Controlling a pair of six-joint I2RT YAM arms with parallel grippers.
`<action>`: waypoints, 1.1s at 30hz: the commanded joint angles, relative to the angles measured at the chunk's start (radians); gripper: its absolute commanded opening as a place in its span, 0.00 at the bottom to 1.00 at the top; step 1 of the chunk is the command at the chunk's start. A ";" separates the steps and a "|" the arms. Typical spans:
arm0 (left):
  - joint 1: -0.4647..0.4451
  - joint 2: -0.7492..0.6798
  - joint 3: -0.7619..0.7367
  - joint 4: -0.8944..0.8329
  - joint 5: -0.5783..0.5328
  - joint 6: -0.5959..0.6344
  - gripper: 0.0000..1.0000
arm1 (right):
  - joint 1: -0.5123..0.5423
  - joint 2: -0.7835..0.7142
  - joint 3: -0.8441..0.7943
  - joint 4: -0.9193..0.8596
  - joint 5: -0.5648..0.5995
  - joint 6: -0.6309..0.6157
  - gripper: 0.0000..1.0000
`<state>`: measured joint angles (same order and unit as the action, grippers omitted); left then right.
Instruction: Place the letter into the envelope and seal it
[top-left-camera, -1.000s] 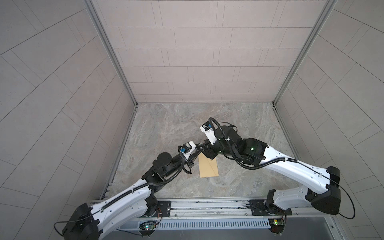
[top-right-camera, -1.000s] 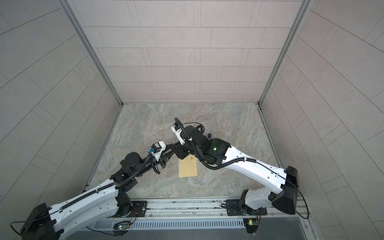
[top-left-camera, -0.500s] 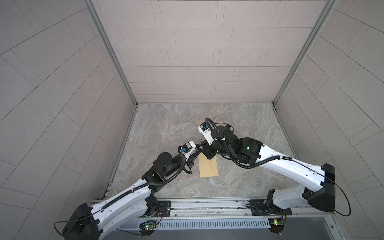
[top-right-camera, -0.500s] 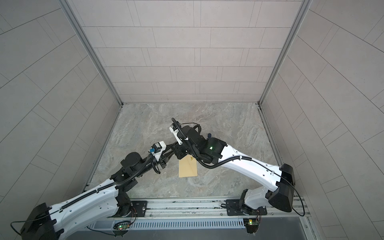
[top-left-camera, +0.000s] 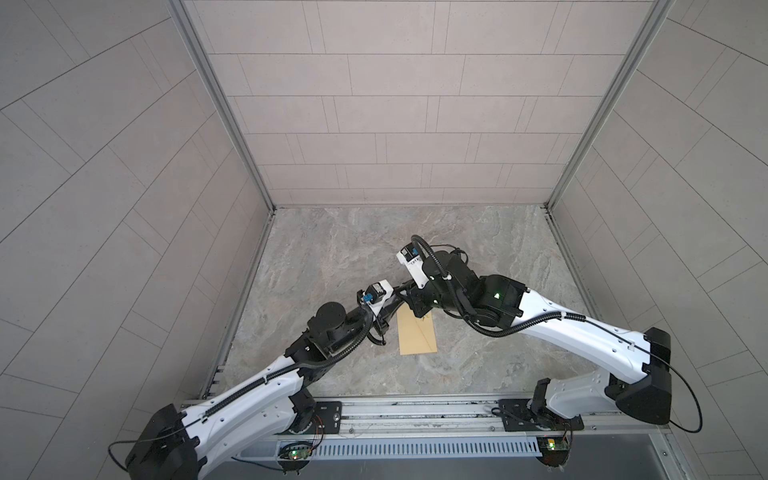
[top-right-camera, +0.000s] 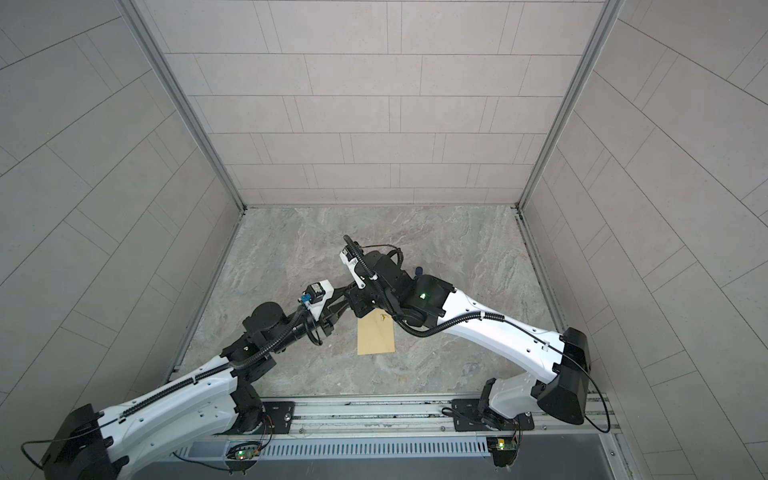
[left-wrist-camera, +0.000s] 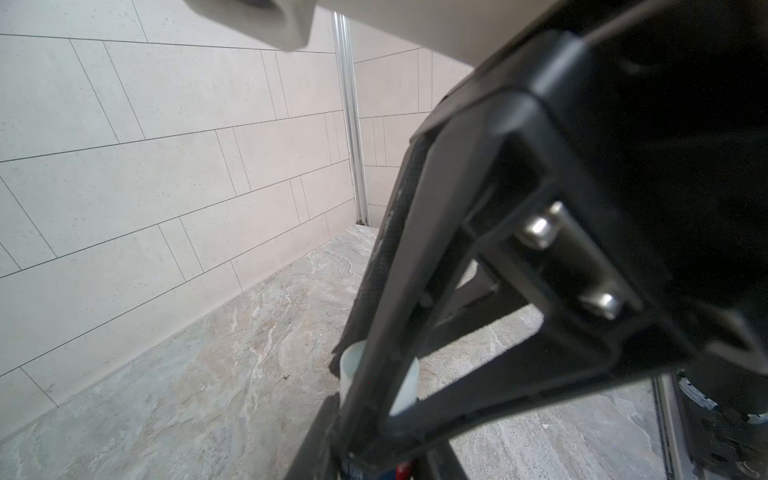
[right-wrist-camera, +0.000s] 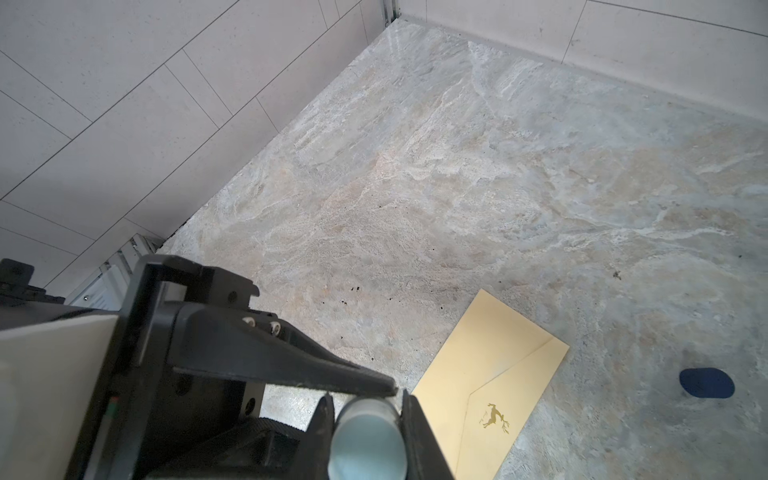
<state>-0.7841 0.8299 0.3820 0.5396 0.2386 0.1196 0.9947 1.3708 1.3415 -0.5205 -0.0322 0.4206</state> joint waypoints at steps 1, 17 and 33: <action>-0.005 0.005 0.038 0.013 -0.001 -0.020 0.27 | 0.004 -0.052 -0.005 0.016 0.019 -0.018 0.12; -0.005 0.023 0.008 0.061 -0.014 -0.039 0.42 | -0.037 -0.111 -0.036 0.039 -0.073 -0.008 0.11; -0.005 0.035 0.002 0.066 0.012 -0.037 0.02 | -0.040 -0.096 -0.041 0.051 -0.090 -0.006 0.27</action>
<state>-0.7921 0.8635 0.3904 0.5533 0.2436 0.0868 0.9546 1.2778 1.3087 -0.4747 -0.1204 0.4156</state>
